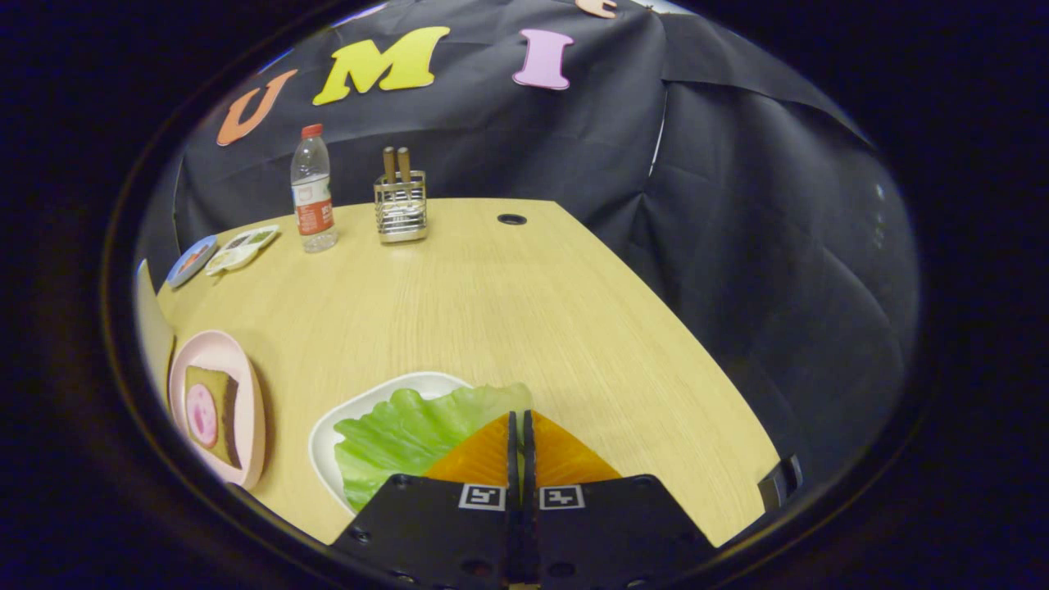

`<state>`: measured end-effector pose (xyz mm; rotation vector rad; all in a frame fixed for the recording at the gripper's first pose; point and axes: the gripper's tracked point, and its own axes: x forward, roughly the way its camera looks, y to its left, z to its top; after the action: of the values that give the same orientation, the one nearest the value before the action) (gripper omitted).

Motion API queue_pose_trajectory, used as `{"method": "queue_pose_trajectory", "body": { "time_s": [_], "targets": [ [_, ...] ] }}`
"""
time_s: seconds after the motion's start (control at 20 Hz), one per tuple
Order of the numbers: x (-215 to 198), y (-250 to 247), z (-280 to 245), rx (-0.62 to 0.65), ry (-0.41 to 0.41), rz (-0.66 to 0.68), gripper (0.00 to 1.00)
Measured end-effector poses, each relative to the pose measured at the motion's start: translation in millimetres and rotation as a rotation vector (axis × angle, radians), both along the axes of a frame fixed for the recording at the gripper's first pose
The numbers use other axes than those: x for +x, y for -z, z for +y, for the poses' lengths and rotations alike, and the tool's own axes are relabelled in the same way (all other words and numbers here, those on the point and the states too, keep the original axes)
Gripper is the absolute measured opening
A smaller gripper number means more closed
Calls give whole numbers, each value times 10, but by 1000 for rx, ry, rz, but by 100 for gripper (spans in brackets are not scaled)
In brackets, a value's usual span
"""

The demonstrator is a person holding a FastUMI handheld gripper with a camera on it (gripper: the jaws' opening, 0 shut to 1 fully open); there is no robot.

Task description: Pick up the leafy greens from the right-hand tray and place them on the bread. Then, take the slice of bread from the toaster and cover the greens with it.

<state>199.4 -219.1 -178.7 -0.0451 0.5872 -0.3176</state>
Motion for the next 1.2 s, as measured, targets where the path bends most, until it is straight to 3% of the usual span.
{"method": "queue_pose_trajectory", "body": {
  "time_s": [0.35, 0.75, 0.95, 1.05, 1.2],
  "targets": [
    [-165, -388, 81, 19, -16, -85, 0],
    [-300, -638, 393, 32, -95, -137, 0],
    [-310, -520, 395, 65, -100, -111, 0],
    [-305, -469, 531, 108, -146, -108, 0],
    [-226, -404, 371, 77, -108, -105, 0]
  ]
}}
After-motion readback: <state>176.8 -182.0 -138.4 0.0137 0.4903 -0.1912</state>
